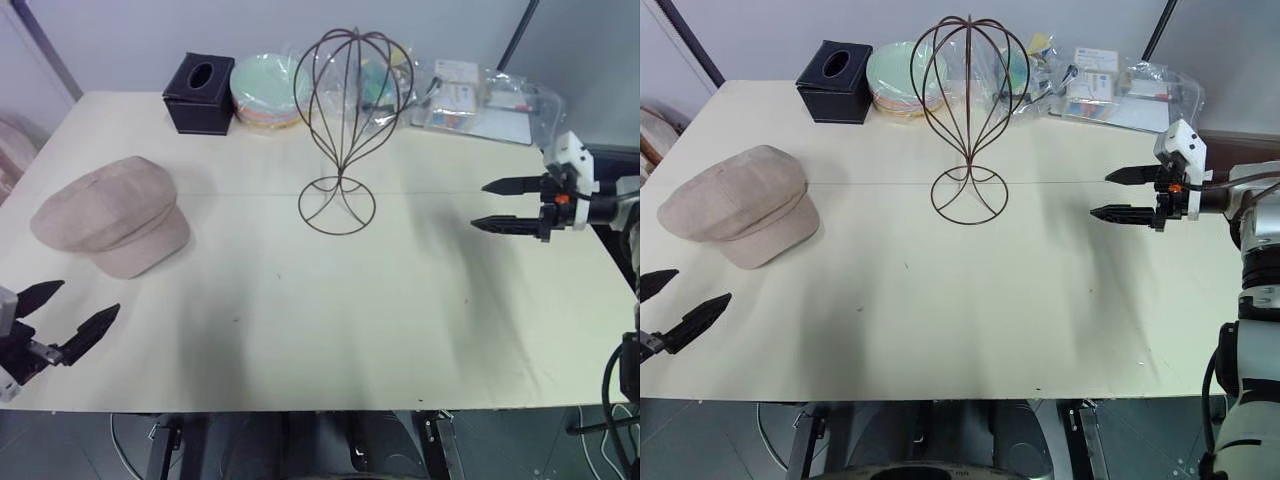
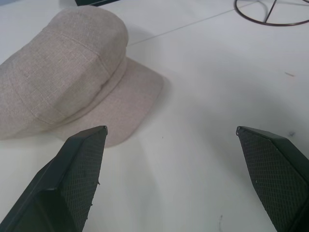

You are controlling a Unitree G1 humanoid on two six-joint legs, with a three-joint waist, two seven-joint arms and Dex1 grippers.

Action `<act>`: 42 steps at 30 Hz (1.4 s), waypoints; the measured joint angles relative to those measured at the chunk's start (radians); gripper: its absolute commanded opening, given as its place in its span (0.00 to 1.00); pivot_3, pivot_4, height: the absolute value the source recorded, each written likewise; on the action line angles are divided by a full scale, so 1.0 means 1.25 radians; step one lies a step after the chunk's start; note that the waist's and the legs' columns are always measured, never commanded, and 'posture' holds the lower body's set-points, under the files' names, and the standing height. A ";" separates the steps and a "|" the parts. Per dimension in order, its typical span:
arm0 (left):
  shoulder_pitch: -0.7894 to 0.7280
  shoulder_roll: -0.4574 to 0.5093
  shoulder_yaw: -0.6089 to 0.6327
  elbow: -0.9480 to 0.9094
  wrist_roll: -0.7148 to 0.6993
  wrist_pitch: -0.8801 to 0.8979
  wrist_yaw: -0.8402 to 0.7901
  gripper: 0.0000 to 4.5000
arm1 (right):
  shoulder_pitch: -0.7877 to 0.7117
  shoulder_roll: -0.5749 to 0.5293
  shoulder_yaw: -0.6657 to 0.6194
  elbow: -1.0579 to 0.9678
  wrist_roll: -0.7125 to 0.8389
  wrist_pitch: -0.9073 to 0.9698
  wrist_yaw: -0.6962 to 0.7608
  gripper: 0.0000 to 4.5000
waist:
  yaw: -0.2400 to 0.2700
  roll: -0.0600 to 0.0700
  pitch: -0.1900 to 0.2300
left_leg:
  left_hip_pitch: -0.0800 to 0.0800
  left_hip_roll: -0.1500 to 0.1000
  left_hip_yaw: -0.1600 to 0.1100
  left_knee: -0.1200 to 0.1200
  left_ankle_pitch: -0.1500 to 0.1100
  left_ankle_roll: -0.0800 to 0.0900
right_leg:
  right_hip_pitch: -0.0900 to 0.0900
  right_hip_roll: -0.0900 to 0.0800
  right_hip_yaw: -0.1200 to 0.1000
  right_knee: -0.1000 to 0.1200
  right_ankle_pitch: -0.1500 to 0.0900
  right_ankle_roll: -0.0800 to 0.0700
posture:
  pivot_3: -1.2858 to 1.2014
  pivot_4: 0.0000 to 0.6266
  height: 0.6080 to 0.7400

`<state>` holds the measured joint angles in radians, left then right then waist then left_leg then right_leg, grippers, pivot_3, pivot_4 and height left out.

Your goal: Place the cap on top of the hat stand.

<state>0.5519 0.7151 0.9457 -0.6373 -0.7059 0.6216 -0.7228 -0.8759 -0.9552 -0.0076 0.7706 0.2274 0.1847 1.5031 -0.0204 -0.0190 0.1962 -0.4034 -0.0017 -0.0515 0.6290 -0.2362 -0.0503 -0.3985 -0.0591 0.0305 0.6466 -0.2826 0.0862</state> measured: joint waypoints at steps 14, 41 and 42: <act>-0.029 0.003 -0.081 -0.014 0.067 -0.023 0.015 1.00 | 0.001 0.013 -0.009 0.021 -0.005 -0.012 -0.020 0.99 | 0.000 0.000 0.000 | 0.000 0.000 0.000 0.000 0.000 0.000 | 0.000 0.000 0.000 0.000 0.000 0.000 | 0.52 0.24 1.00; -0.495 -0.050 -0.794 0.361 0.975 -0.142 0.494 1.00 | 0.213 -0.023 -0.252 -0.924 0.716 0.670 -0.274 0.99 | 0.010 0.001 -0.001 | -0.002 0.000 -0.005 0.002 0.000 0.001 | 0.000 0.000 -0.004 0.002 0.003 0.006 | 0.52 0.24 1.00; -0.510 -0.058 -0.796 0.382 0.983 -0.143 0.504 1.00 | 0.214 -0.025 -0.252 -0.926 0.717 0.670 -0.279 0.99 | 0.010 0.001 -0.001 | -0.002 0.000 -0.005 0.002 0.000 0.001 | 0.000 -0.001 -0.004 0.002 0.003 0.006 | 0.52 0.24 1.00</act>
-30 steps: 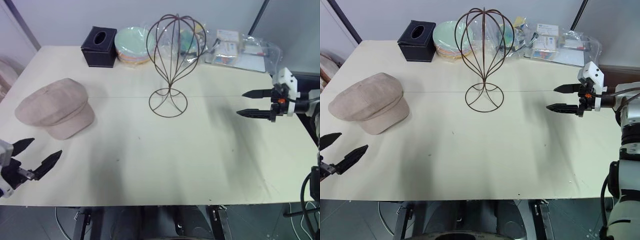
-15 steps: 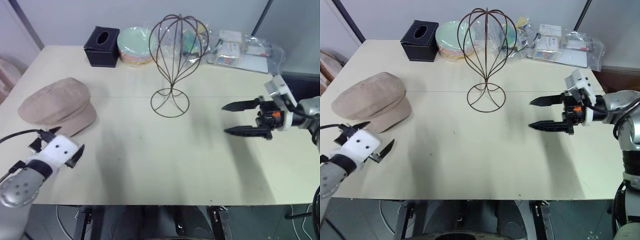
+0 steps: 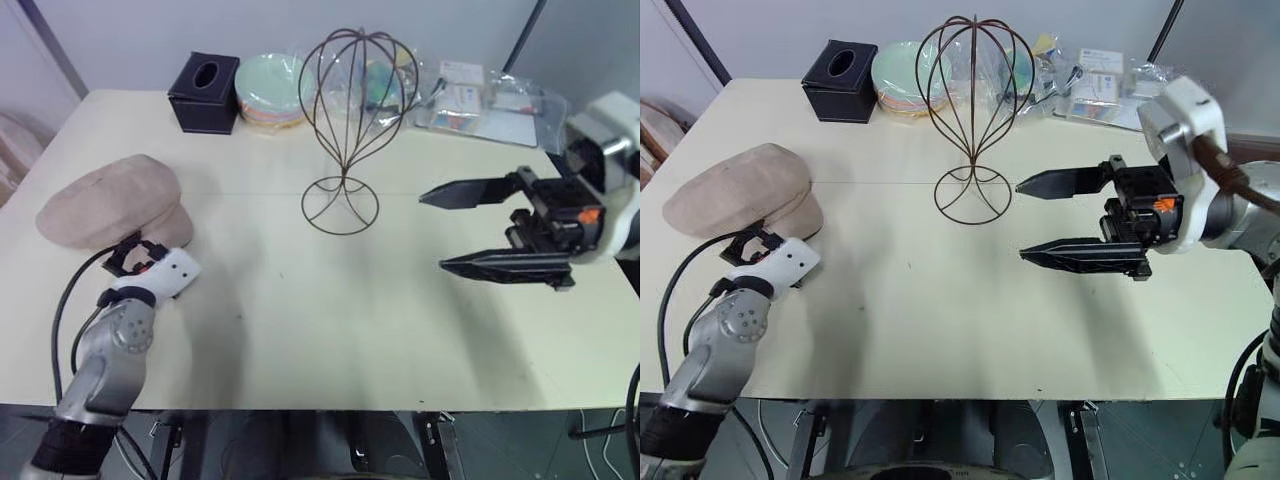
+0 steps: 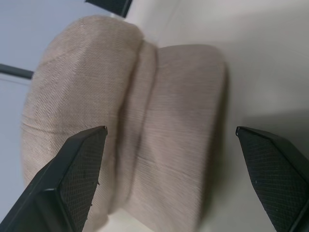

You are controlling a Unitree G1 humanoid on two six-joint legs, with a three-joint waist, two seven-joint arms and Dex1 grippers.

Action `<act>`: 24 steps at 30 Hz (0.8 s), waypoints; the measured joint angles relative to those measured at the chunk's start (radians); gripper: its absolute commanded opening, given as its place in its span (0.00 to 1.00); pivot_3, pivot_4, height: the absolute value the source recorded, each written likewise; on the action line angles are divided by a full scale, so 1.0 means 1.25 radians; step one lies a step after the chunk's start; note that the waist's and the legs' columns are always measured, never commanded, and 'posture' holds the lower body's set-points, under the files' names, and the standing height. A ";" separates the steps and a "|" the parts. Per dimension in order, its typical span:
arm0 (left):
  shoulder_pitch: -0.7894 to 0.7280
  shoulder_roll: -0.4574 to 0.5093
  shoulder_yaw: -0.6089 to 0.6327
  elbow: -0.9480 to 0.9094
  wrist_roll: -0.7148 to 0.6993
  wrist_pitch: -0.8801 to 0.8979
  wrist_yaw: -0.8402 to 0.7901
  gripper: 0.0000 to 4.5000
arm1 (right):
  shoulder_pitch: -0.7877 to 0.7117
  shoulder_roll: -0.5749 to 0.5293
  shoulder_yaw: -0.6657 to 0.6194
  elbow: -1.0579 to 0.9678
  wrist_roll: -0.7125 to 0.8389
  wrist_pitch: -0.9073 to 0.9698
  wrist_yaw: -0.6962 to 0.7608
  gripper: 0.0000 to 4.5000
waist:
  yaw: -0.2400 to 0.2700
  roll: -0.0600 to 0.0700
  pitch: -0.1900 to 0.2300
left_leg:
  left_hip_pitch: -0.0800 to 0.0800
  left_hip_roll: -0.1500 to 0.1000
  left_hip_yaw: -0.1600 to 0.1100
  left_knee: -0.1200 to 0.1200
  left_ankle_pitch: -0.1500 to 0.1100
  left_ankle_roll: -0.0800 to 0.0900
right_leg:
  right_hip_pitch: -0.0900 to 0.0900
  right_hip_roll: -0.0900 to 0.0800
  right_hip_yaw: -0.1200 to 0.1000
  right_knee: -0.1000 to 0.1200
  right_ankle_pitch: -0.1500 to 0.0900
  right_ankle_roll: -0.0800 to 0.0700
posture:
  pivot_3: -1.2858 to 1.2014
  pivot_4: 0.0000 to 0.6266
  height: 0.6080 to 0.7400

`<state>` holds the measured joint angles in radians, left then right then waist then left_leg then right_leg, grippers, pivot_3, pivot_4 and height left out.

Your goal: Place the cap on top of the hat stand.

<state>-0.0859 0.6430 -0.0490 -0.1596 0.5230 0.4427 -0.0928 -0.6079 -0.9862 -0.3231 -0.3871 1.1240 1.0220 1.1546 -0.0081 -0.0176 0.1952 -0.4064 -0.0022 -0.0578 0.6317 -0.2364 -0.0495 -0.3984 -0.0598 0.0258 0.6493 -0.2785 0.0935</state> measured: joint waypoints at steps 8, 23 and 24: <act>-0.082 -0.009 -0.011 0.142 0.028 -0.062 0.047 1.00 | 0.005 -0.014 -0.001 -0.002 0.019 -0.001 -0.023 0.99 | -0.001 0.001 -0.001 | 0.001 0.000 0.000 0.000 0.000 0.000 | 0.000 0.000 0.000 0.001 0.000 0.000 | 0.52 0.24 1.00; -0.117 0.010 0.027 0.236 0.016 -0.130 0.063 0.00 | 0.003 -0.018 0.000 0.015 0.016 -0.017 -0.057 1.00 | -0.002 0.002 -0.001 | 0.000 0.000 0.000 0.000 0.000 0.000 | -0.001 -0.001 0.000 0.002 0.000 0.001 | 0.52 0.24 1.00; -0.115 0.010 0.028 0.236 0.016 -0.133 0.062 0.00 | 0.003 -0.022 0.000 0.020 0.014 -0.015 -0.062 1.00 | -0.002 0.002 -0.001 | 0.000 0.000 0.000 0.000 0.000 0.000 | -0.001 -0.001 0.000 0.002 0.000 0.001 | 0.52 0.24 1.00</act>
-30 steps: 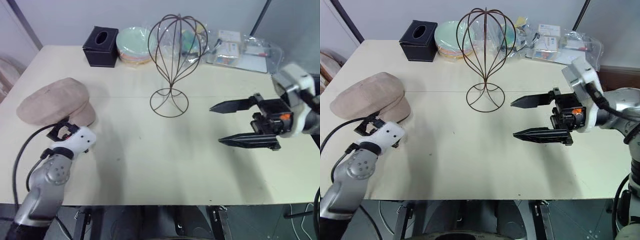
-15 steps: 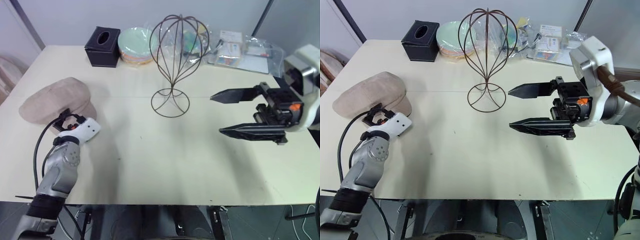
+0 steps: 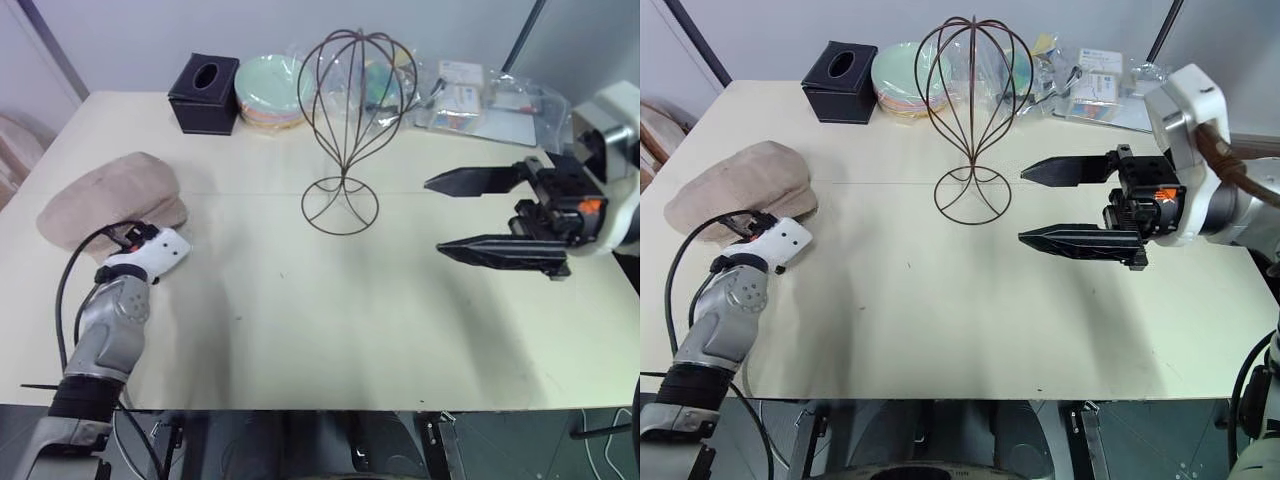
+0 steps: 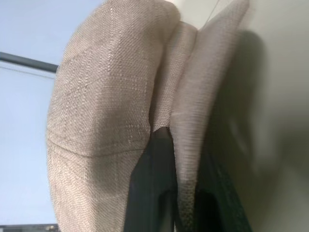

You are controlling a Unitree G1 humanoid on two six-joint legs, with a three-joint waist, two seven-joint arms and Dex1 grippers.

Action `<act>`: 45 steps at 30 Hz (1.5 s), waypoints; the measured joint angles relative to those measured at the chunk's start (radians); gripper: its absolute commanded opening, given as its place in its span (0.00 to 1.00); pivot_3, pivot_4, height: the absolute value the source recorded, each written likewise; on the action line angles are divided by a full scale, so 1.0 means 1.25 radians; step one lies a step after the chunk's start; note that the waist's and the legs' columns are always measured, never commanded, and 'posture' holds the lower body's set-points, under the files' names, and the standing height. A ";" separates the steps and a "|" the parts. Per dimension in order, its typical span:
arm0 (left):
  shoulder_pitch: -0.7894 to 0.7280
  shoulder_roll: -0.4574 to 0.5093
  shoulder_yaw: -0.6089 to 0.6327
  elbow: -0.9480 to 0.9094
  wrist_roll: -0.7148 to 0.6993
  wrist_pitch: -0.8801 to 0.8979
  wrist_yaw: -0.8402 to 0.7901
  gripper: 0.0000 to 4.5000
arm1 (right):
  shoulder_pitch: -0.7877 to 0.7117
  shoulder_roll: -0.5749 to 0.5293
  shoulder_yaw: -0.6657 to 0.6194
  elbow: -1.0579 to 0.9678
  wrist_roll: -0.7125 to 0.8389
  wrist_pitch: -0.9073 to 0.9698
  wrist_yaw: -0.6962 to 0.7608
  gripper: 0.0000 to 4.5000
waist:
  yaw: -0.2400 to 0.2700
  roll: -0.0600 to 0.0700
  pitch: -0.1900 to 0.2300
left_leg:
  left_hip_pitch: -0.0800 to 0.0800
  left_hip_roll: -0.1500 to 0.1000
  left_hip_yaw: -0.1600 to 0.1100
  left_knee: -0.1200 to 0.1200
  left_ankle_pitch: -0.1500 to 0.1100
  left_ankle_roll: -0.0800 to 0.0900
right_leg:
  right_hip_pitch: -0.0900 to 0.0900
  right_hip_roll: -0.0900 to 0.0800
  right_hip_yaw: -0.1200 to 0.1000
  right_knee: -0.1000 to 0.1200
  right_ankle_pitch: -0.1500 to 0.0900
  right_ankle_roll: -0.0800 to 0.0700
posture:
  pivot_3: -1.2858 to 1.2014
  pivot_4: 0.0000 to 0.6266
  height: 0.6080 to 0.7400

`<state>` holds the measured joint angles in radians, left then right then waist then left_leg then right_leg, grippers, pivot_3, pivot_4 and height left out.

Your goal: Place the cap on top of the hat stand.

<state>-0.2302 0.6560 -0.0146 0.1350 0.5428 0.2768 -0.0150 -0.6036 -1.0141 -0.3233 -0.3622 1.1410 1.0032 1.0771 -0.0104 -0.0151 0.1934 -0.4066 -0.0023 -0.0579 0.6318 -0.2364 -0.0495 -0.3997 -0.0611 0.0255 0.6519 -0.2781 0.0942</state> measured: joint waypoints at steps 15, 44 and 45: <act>-0.397 0.059 0.024 -0.084 -0.110 -0.235 -0.080 0.00 | 0.104 -0.095 -0.147 0.105 -0.136 -0.077 -0.018 1.00 | 0.021 -0.002 0.001 | -0.004 -0.002 0.000 0.001 0.000 0.000 | -0.001 -0.001 -0.001 -0.003 0.001 0.002 | 0.52 0.24 1.00; -0.467 -0.039 -0.204 0.074 0.071 -0.807 -0.113 0.44 | 0.280 -0.055 -0.292 0.008 -0.137 -0.089 -0.121 1.00 | 0.017 0.000 0.000 | -0.001 -0.002 0.001 0.003 0.000 0.001 | 0.001 0.003 0.001 -0.001 0.001 0.003 | 0.52 0.24 1.00; -0.462 -0.039 -0.204 0.074 0.070 -0.808 -0.118 0.59 | 0.281 -0.055 -0.285 0.008 -0.142 -0.093 -0.122 1.00 | 0.017 0.000 0.000 | -0.001 -0.002 0.001 0.003 0.000 0.001 | 0.001 0.003 0.001 -0.001 0.001 0.003 | 0.52 0.24 1.00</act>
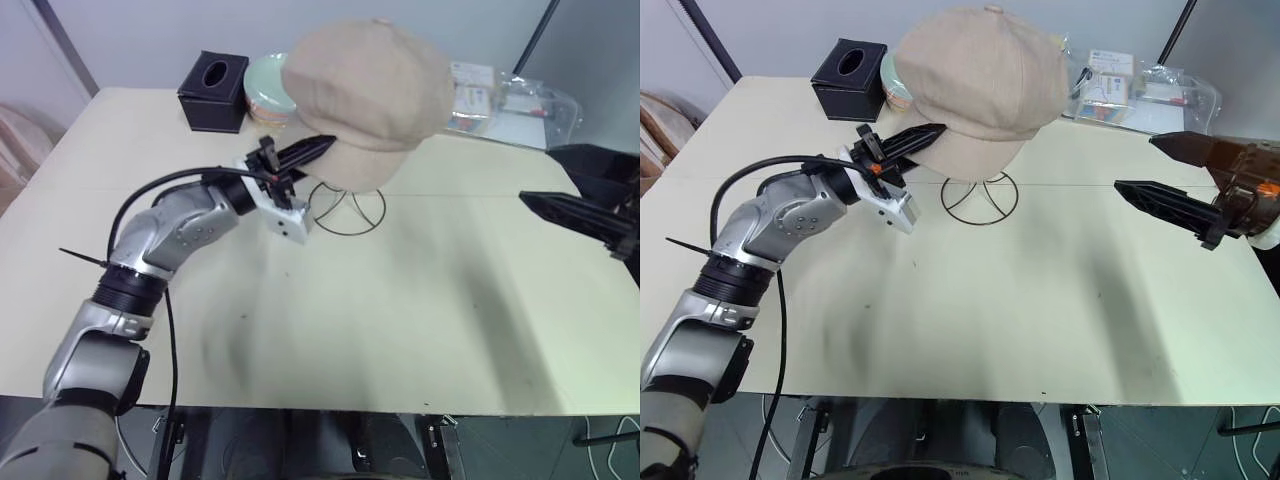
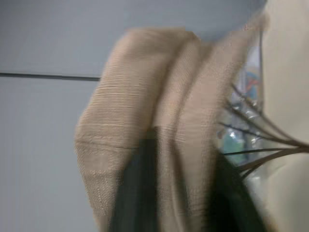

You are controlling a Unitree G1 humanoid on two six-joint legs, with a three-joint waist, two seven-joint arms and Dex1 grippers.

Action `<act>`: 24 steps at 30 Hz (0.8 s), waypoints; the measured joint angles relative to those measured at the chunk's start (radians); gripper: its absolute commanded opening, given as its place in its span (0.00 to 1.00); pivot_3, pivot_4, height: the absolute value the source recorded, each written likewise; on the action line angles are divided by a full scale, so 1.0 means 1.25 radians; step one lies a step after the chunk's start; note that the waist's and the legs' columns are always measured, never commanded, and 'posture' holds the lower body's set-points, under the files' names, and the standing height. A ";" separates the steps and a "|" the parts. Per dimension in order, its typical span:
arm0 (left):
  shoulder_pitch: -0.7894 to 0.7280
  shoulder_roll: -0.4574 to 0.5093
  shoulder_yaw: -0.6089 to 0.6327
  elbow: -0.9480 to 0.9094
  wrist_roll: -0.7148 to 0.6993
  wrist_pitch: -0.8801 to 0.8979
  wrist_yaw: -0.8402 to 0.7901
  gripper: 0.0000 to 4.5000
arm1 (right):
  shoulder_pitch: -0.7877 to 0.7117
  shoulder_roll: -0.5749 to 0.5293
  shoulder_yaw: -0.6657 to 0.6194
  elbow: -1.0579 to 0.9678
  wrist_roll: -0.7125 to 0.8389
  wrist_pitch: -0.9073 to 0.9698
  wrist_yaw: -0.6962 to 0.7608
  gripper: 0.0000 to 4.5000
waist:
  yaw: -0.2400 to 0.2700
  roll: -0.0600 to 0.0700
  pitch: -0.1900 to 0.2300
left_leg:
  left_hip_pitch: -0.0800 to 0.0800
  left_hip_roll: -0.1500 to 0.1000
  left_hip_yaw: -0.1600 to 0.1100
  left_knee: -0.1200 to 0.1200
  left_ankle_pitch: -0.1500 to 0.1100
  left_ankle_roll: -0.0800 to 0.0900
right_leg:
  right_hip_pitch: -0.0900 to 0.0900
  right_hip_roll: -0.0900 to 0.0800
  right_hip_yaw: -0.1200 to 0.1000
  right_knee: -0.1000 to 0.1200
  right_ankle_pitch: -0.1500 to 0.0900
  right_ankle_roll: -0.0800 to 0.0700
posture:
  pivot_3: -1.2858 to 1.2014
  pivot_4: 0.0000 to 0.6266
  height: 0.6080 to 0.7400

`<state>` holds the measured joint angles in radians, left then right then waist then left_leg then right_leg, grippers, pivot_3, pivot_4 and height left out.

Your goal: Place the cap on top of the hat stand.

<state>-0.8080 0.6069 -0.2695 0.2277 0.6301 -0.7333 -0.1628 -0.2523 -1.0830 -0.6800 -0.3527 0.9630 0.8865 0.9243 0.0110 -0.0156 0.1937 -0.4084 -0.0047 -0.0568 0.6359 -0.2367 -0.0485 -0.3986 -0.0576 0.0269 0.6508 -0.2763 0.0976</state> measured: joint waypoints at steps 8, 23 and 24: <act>0.088 0.036 0.007 -0.056 -0.047 -0.001 -0.058 0.98 | 0.017 0.002 0.032 -0.017 -0.044 -0.032 -0.023 1.00 | -0.003 0.000 0.000 | 0.000 0.000 0.000 0.000 0.000 0.000 | 0.000 0.000 0.000 0.000 0.000 0.000 | 0.52 0.24 1.00; 0.418 0.423 0.398 -0.425 -1.307 1.013 -0.574 0.98 | 0.129 0.101 0.505 -0.192 -0.692 -0.458 -0.333 1.00 | -0.027 0.001 0.002 | 0.000 0.004 -0.001 0.002 0.000 0.000 | 0.000 0.004 0.000 0.001 -0.001 -0.001 | 0.52 0.24 1.00; 0.420 0.431 0.420 -0.431 -1.347 1.052 -0.591 0.98 | 0.120 0.102 0.536 -0.170 -0.771 -0.513 -0.368 1.00 | -0.025 0.001 0.002 | 0.001 0.003 -0.001 0.002 0.000 0.000 | 0.000 0.004 0.000 0.001 -0.001 -0.001 | 0.52 0.24 1.00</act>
<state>-0.2827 1.1455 0.2549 -0.3112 -1.0541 0.5820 -0.9021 -0.1019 -0.9550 -0.0096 -0.5650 -0.0005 0.2454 0.4645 -0.0202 -0.0146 0.1957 -0.4075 -0.0005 -0.0575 0.6383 -0.2368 -0.0488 -0.3984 -0.0528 0.0271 0.6519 -0.2771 0.0962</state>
